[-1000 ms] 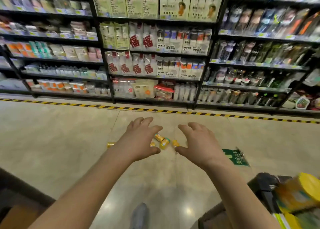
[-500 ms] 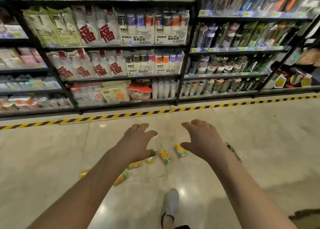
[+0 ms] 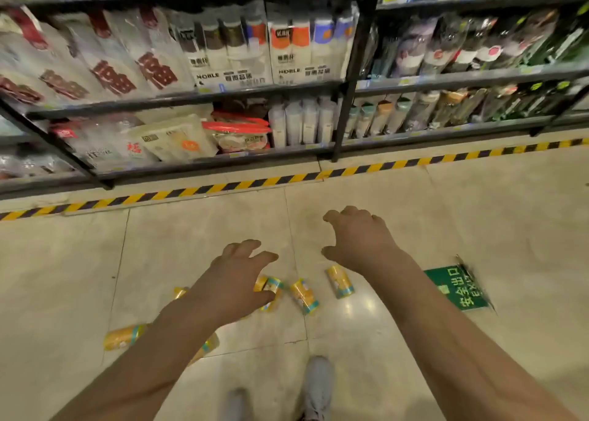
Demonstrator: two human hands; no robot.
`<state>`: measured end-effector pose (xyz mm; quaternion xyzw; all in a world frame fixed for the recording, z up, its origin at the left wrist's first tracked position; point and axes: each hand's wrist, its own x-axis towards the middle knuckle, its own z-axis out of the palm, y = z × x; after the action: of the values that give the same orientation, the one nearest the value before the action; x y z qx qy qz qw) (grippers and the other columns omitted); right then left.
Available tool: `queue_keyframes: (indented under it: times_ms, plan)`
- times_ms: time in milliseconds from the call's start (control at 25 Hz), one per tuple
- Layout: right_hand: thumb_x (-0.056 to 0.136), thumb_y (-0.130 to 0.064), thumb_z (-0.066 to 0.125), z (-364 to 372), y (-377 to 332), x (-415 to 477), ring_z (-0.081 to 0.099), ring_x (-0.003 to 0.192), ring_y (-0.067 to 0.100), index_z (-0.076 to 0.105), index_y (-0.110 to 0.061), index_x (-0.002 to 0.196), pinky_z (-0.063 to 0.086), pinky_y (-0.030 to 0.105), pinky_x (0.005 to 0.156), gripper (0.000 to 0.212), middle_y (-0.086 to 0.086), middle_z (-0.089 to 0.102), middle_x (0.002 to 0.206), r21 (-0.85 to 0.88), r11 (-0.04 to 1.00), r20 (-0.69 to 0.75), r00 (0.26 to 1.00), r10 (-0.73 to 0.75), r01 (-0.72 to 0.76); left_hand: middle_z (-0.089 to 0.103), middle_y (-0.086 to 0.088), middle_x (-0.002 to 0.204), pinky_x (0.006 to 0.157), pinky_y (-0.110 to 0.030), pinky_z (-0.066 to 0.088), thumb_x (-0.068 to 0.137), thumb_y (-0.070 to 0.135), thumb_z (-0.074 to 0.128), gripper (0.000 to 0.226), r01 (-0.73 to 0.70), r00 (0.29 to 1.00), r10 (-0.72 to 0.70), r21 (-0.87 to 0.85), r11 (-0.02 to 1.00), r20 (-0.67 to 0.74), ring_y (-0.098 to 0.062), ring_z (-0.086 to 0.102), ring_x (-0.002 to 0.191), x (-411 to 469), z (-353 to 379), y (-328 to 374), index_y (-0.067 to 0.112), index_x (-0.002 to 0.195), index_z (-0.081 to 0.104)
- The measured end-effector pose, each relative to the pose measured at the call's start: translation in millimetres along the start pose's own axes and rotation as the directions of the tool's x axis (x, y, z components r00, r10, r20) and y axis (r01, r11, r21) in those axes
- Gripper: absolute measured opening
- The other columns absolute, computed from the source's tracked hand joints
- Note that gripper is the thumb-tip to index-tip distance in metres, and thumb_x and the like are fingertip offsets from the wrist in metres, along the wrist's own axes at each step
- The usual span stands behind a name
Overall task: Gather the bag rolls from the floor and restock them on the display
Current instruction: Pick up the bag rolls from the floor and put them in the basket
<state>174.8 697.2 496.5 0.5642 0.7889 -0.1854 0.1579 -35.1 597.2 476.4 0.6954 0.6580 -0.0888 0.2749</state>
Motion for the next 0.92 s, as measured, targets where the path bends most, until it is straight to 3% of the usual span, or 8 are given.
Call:
queue_keyframes:
  times_ms: [240,320,400,480,600,760,840,920]
  plan:
    - [0.089,-0.049,0.066,240.5,27.5,137.0,0.052,0.123,0.028,0.044,-0.026,0.144,0.043,0.038,0.098,0.063,0.007,0.051,0.132,0.174,0.974,0.224,0.969,0.103,-0.144,0.019,0.0,0.161,0.115,-0.037,0.032,0.091,0.049,0.064,0.07,0.06,0.986,-0.058,-0.006,0.998,0.154,-0.029,0.024,0.144,157.8,176.5,-75.9,0.036,0.153,0.033]
    - [0.086,-0.052,0.071,327.9,29.2,173.0,0.053,0.125,0.028,0.045,-0.024,0.146,0.046,0.04,0.101,0.071,0.009,0.052,0.136,0.339,0.908,0.282,0.947,0.153,-0.247,0.026,-0.005,0.157,0.113,-0.041,0.034,0.089,0.05,0.065,0.069,0.087,0.983,-0.092,0.039,0.995,0.159,-0.032,0.032,0.14,196.7,243.6,-103.1,0.031,0.15,0.037]
    - [0.082,-0.053,0.075,405.6,21.8,207.7,0.05,0.129,0.03,0.042,-0.02,0.147,0.044,0.04,0.104,0.08,0.011,0.052,0.138,0.443,0.831,0.309,0.927,0.211,-0.337,0.03,-0.008,0.154,0.112,-0.043,0.034,0.089,0.051,0.065,0.072,0.12,0.977,-0.134,0.092,0.989,0.167,-0.034,0.033,0.139,226.4,304.1,-130.5,0.027,0.15,0.037]
    - [0.08,-0.055,0.074,468.2,16.3,242.3,0.048,0.129,0.032,0.041,-0.017,0.145,0.042,0.041,0.1,0.082,0.012,0.05,0.137,0.443,0.826,0.269,0.931,0.247,-0.348,0.031,-0.008,0.155,0.112,-0.046,0.035,0.088,0.051,0.065,0.075,0.126,0.975,-0.142,0.103,0.987,0.17,-0.034,0.032,0.14,252.0,355.3,-152.3,0.026,0.152,0.034]
    - [0.078,-0.063,0.071,527.6,11.4,284.6,0.052,0.122,0.033,0.042,-0.016,0.137,0.045,0.043,0.093,0.081,0.01,0.051,0.129,0.365,0.876,0.203,0.945,0.256,-0.316,0.032,-0.01,0.154,0.112,-0.047,0.035,0.086,0.051,0.067,0.079,0.094,0.987,-0.106,0.105,0.99,0.117,-0.033,0.03,0.14,281.5,402.1,-173.8,0.024,0.153,0.034]
    - [0.076,-0.068,0.071,563.0,16.3,310.2,0.057,0.11,0.028,0.043,-0.017,0.127,0.045,0.037,0.081,0.078,0.005,0.052,0.119,0.343,0.89,0.266,0.94,0.216,-0.302,0.035,-0.008,0.151,0.114,-0.044,0.029,0.088,0.054,0.063,0.075,0.102,0.995,-0.099,0.158,0.982,-0.029,-0.031,0.025,0.142,325.1,435.7,-179.3,0.025,0.151,0.035]
    - [0.073,-0.062,0.075,553.5,25.4,305.8,0.055,0.104,0.024,0.045,-0.017,0.125,0.04,0.033,0.077,0.075,0.001,0.051,0.115,0.403,0.87,0.239,0.95,0.201,-0.285,0.04,-0.008,0.148,0.117,-0.048,0.023,0.089,0.062,0.056,0.073,0.125,0.991,-0.132,0.254,0.959,0.013,-0.031,0.026,0.143,349.2,445.2,-174.7,0.027,0.15,0.035]
    - [0.072,-0.054,0.078,538.2,35.3,295.9,0.052,0.098,0.02,0.045,-0.017,0.128,0.041,0.032,0.077,0.074,0.0,0.051,0.113,0.452,0.854,0.199,0.962,0.185,-0.258,0.046,-0.01,0.144,0.119,-0.057,0.014,0.088,0.069,0.052,0.074,0.137,0.967,-0.208,0.384,0.913,0.148,-0.032,0.03,0.141,367.8,452.2,-173.8,0.026,0.147,0.037]
